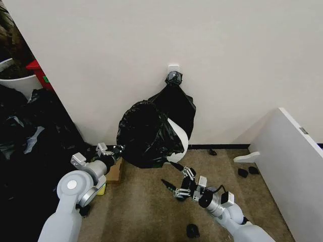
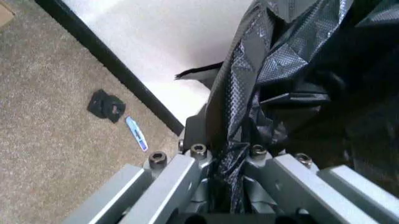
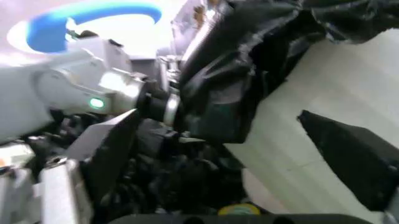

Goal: Place the garbage bag over the trash bin.

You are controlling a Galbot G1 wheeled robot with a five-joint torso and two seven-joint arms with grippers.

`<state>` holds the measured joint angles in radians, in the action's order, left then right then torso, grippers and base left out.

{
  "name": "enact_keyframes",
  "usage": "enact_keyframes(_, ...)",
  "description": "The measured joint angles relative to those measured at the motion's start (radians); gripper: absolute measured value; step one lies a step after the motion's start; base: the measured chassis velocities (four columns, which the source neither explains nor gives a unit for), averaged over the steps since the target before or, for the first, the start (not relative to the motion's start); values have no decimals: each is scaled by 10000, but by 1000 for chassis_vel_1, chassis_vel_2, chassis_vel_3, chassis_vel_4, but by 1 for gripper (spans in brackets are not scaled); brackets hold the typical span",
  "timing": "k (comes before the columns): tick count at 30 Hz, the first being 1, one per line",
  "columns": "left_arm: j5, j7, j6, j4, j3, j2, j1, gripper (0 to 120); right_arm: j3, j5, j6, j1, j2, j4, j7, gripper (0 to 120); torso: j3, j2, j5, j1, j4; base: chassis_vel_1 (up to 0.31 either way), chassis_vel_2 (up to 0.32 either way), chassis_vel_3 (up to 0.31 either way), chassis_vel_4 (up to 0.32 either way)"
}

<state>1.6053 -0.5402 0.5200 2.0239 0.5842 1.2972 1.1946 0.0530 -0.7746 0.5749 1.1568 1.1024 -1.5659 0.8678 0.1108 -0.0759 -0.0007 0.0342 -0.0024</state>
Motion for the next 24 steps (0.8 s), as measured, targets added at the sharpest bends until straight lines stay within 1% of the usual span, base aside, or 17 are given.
enact_keyframes(2,-8,-1,0,-1,-12,6,0,1,-18,167,0,-25,37,-14,-212,97,0,0,0,0,0,0,0,0,0)
enact_keyframes(4,-19,-4,0,0,-46,20,-8,1,-68,466,-2,-82,135,-3,-503,91,0,0,-1,0,0,0,0,0,0)
enact_keyframes(6,-24,-9,0,6,-63,26,-28,1,-160,593,-17,-106,208,46,-565,81,0,0,0,0,-1,0,0,0,0)
enact_keyframes(8,-24,-9,0,7,-65,27,-30,1,-169,597,-19,-106,214,49,-564,81,0,0,0,0,-1,0,0,0,0)
enact_keyframes(9,-26,-12,0,9,-72,24,-37,1,-225,601,-35,-111,258,78,-481,72,0,0,0,0,-1,0,0,0,0)
enact_keyframes(10,-26,-12,0,9,-72,24,-37,1,-225,601,-35,-111,258,78,-481,72,0,0,0,0,-1,0,0,0,0)
enact_keyframes(14,-36,-16,0,9,-65,7,-24,1,-235,527,-133,-179,294,130,-293,51,0,0,0,0,-1,0,0,0,0)
enact_keyframes(15,-36,-16,0,9,-65,7,-24,1,-235,527,-133,-179,294,130,-293,51,0,0,0,0,-1,0,0,0,0)
enact_keyframes(16,-38,-17,0,9,-65,10,-19,1,-229,506,-151,-193,298,131,-293,48,0,0,0,0,-1,0,0,0,0)
enact_keyframes(18,-52,-17,0,14,-72,25,2,1,-209,480,-190,-215,330,131,-296,36,0,0,0,0,-1,0,0,0,0)
enact_keyframes(19,-61,-17,0,15,-81,30,9,1,-205,476,-198,-220,346,130,-296,32,0,0,0,0,-1,0,0,0,0)
enact_keyframes(20,-61,-17,0,15,-81,30,9,1,-205,476,-198,-220,346,130,-296,32,0,0,0,0,-1,0,0,0,0)
enact_keyframes(21,-70,-17,0,15,-94,38,12,1,-203,457,-206,-221,369,131,-291,26,0,0,0,0,0,0,0,0,0)
enact_keyframes(22,-74,-17,0,15,-104,44,12,1,-200,445,-212,-221,384,132,-258,22,0,0,0,0,-1,0,0,0,0)
enact_keyframes(23,-74,-17,0,15,-104,44,12,1,-200,445,-212,-221,384,132,-258,22,0,0,0,0,-1,0,0,0,0)
enact_keyframes(24,-76,-17,0,15,-115,52,12,1,-190,437,-217,-221,397,145,-180,18,0,0,0,0,-1,0,0,0,0)
